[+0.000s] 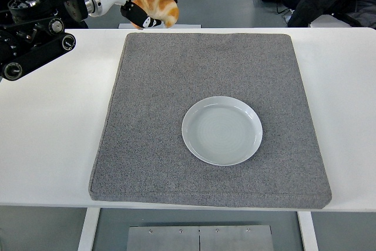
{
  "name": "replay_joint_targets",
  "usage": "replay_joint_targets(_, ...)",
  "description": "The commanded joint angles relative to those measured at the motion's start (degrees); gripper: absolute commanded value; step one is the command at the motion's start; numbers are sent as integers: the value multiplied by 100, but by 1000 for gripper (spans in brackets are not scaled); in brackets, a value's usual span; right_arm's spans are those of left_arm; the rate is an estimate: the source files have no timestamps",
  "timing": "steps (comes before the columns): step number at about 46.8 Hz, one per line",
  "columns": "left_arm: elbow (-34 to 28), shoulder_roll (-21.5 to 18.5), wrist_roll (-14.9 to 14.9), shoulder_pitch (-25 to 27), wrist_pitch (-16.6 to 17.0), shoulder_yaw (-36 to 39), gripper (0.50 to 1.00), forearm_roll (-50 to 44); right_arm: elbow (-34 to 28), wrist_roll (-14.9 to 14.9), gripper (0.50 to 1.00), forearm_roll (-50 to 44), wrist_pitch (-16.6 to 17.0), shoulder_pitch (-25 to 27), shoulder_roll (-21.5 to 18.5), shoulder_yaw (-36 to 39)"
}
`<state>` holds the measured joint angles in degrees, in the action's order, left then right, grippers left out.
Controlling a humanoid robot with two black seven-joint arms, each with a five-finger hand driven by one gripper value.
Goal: Place the bread on the plate
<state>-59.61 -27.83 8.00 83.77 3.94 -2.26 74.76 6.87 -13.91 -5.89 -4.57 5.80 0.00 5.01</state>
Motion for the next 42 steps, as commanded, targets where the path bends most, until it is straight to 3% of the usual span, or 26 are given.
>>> replay_joint_targets(1,2,-12,-1,70,-60,6,500,-5,-2,-7,1000,0,0,0,0,0)
replay_joint_targets(20,2,129,70,140,-104,15,500,-14,-2,2,1000,0,0,0,0,0)
replay_joint_targets(42,54,1499,43,474,-306,23,500,-181,-2,-7,1000,0,0,0,0,0)
